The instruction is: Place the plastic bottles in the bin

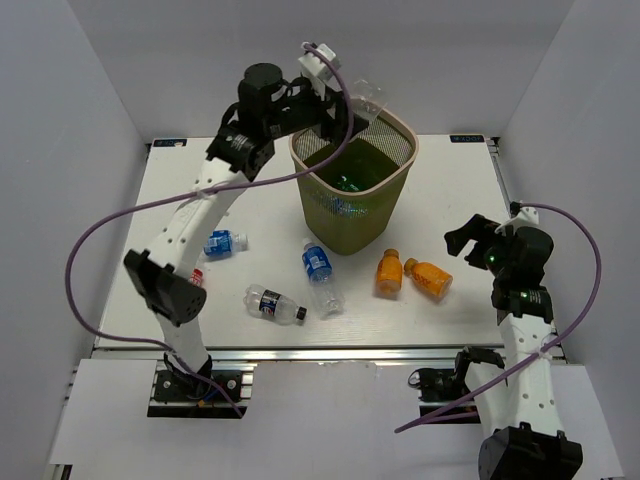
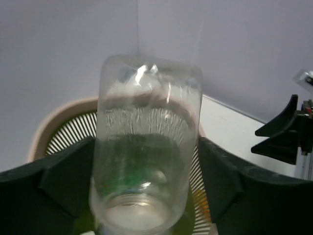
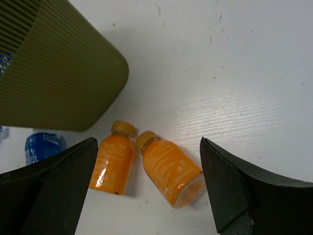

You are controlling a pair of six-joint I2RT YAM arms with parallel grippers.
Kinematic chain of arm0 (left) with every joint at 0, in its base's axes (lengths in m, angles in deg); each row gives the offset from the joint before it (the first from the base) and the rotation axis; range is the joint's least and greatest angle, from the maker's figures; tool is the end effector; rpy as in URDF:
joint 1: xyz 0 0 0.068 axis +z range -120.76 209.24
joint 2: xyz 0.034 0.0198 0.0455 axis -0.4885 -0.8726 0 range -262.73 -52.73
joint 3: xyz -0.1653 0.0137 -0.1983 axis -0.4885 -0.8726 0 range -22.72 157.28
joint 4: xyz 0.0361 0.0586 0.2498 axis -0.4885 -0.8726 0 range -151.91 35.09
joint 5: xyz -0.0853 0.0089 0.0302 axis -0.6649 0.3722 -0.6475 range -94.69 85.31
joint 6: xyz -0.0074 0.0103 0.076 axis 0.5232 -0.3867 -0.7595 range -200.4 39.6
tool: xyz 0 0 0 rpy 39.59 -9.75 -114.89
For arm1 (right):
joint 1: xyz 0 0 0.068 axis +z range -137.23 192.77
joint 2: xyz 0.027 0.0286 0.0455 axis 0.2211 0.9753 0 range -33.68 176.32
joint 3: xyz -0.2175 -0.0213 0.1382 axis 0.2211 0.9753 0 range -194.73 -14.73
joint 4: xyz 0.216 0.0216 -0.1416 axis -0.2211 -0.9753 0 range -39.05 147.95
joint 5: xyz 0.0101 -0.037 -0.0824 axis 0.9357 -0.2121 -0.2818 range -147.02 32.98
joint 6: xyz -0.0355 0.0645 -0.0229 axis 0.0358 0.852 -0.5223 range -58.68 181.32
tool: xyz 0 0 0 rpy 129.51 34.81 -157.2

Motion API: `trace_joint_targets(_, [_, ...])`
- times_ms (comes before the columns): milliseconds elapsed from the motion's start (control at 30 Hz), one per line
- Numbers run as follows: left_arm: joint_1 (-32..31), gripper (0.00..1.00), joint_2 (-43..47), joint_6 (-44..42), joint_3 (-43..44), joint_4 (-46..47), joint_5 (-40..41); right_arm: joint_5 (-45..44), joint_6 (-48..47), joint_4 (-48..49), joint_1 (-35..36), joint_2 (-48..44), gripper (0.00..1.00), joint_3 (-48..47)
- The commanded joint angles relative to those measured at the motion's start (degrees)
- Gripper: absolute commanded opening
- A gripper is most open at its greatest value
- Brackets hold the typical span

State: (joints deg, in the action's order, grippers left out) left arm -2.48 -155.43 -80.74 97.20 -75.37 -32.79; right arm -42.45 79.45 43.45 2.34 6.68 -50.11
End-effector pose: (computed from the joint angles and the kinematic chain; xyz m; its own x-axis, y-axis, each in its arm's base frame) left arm 0.3413 -0.2473 0.4782 -0.0431 0.0327 -0.9985 0.8640 0.5030 -0.0209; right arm 0.2062 -0.0212 0.2678 -0.3299 0.3669 -0.8698 0.0471 0.9266 0.3730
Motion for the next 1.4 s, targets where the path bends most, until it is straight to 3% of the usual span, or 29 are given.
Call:
trace_joint_targets(0, [0.4,0.98,-5.5,1.5,6.1,-6.3,0.3,5.3,-2.3,-3.6,-0.1,0.2,0.89,-0.6])
trace_joint_targets(133, [0.2,0.98,-6.0,3.4,7.1,-2.6,2.3,6.2,1.4,-1.0,-0.2,0.1,0.89,0.1])
trace_joint_targets(233, [0.2,0.98,-5.9,4.0,10.9,-3.8,4.2,7.0,0.9,-5.1,-0.1,3.3,0.89,-3.0])
trace_joint_targets(333, [0.2,0.98,-4.5,4.0,12.3,-4.8,11.8,2.1,0.7,-9.5,-0.2,4.6,0.89,-3.6])
trace_joint_targets(500, [1.5,0.98,2.3,2.9,7.4,-3.9,21.9,0.6,-5.4,-9.4,0.7,4.2,0.89,-3.4])
trace_joint_targets(567, [3.2,0.98,4.9,3.6,2.3,-3.0,24.7,-0.4,-6.7,-8.7,0.8,7.1,0.89,-4.6])
trace_joint_targets(667, [10.1,0.98,10.9,9.4,-9.6,1.9,25.5,1.7,-9.3,-9.0,2.1,13.9,0.89,-8.6])
trace_joint_targets(767, [19.4,0.98,16.4,15.3,-21.7,3.0,25.9,-2.9,-14.8,-9.1,6.4,17.5,0.89,-8.5])
trace_joint_targets(867, [23.8,0.98,23.3,19.5,-34.4,6.3,41.1,-7.4,-19.9,-9.4,10.3,20.2,0.89,-7.5])
trace_joint_targets(933, [26.5,0.98,26.4,22.3,-44.3,8.8,42.0,-6.8,-22.0,-9.2,13.2,22.3,0.89,-7.5])
trace_joint_targets(1033, [28.1,0.98,26.8,25.3,-49.8,8.1,41.4,-7.9,-24.5,-10.4,16.0,25.1,0.89,-8.3])
trace_joint_targets(1267, [29.1,0.98,25.7,26.4,-53.0,7.8,45.0,-19.6,-26.7,-8.3,20.6,31.2,0.89,-6.7])
trace_joint_targets(1367, [30.2,0.98,25.4,26.4,-53.4,7.8,44.9,-20.2,-27.8,-9.6,21.6,35.4,0.89,-7.5])
